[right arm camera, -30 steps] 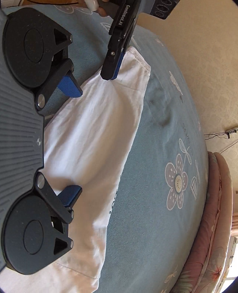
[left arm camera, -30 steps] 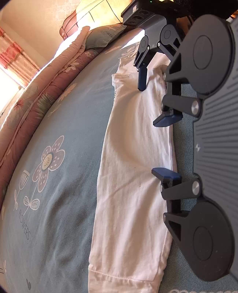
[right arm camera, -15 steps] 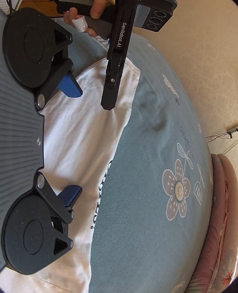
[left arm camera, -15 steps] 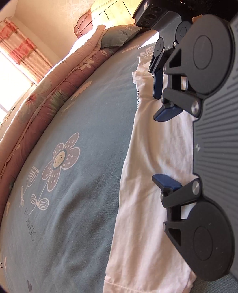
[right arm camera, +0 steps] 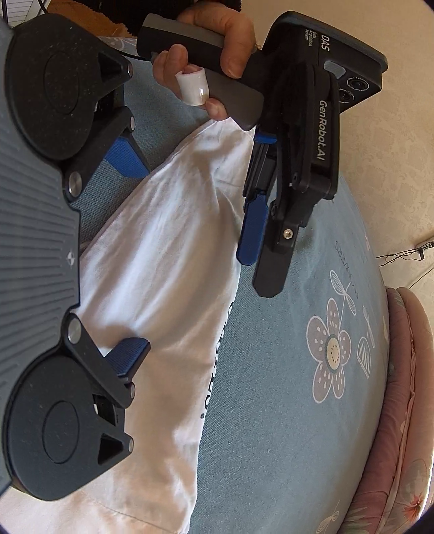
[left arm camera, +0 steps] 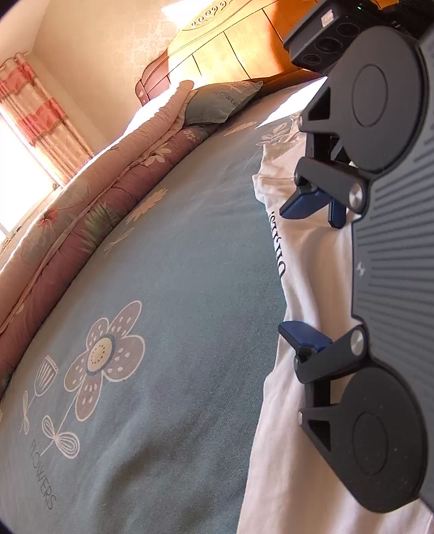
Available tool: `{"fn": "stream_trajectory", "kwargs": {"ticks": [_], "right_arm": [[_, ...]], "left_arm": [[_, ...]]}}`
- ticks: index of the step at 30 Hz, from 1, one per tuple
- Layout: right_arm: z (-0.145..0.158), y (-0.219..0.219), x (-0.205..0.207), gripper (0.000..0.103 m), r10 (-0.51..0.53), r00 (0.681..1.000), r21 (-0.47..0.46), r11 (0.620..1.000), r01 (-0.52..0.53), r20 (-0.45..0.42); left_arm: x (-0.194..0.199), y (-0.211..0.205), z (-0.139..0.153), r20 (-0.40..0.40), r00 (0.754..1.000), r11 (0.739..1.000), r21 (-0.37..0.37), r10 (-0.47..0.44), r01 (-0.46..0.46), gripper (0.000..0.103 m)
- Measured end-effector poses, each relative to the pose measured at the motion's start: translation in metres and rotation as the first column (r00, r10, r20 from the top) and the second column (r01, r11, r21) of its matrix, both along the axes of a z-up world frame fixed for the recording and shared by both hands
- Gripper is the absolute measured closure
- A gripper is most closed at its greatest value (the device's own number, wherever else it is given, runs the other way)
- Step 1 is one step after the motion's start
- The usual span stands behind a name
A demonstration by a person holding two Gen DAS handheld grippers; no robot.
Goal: Fold clothes
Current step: 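Move the open right gripper to the folded shirt side edge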
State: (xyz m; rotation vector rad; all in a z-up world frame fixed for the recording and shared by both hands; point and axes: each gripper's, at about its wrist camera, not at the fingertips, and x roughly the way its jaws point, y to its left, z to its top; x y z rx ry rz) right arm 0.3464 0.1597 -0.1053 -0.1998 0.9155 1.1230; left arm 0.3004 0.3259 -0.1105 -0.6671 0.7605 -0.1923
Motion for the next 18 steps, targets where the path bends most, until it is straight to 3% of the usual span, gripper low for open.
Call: {"fn": "stream_trajectory", "kwargs": {"ticks": [2,7,10,13,18], "right_arm": [[0.005,-0.002,-0.002,0.0,0.027,1.0,-0.015,1.0,-0.027,0.0],[0.031,-0.006,0.005,0.0,0.062,0.996,0.065,0.996,-0.067,0.068],[0.027,0.002,0.022,0.0,0.037,0.999,0.102,0.994,-0.041,0.034],[-0.001,0.007,0.036,0.0,0.006,0.998,0.054,0.999,-0.002,-0.063],[0.004,-0.007,0.032,0.001,0.019,0.997,0.084,0.996,-0.014,-0.068]], "left_arm": [[-0.014,-0.002,0.0,0.016,1.0,1.0,0.007,-0.006,0.006,0.036],[-0.03,0.0,0.01,0.054,0.998,0.998,0.059,-0.015,0.012,0.033],[-0.027,0.006,0.0,0.01,1.0,0.999,0.041,0.0,0.0,0.033],[-0.031,0.015,-0.009,0.02,1.0,0.999,-0.033,0.012,-0.011,0.031],[-0.032,0.016,-0.011,0.034,0.999,0.999,-0.037,0.004,-0.002,0.031]]}}
